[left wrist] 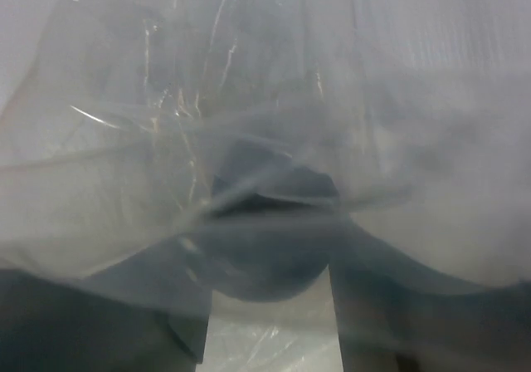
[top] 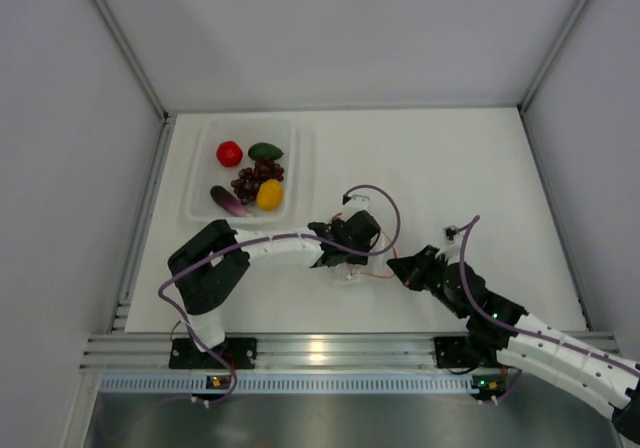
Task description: Open the zip-top bag and remove the fake food
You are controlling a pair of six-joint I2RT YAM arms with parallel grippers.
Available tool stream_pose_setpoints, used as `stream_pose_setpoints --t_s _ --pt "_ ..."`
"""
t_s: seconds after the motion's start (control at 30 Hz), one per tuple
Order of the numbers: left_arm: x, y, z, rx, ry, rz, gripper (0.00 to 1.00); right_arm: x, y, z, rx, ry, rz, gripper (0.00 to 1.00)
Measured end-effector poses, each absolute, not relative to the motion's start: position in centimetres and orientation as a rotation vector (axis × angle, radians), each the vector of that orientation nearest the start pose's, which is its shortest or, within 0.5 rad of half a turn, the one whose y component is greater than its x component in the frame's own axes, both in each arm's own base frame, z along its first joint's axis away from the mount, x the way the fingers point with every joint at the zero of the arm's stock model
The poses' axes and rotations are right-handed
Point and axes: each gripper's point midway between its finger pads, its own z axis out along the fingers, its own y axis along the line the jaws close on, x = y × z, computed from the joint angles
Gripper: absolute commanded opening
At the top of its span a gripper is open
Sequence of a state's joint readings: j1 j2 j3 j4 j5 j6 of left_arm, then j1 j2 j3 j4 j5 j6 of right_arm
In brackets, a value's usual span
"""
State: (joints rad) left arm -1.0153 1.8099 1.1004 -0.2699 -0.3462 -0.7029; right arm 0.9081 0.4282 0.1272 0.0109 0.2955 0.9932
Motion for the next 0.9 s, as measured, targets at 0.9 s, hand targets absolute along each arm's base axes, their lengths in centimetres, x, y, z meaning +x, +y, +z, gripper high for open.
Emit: stream_pose_setpoints --t_s 0.9 --pt "20.2 -33.3 19.0 0.439 1.961 -0.507 0.00 23.2 19.3 16.1 0.106 2.045 0.467 0.00"
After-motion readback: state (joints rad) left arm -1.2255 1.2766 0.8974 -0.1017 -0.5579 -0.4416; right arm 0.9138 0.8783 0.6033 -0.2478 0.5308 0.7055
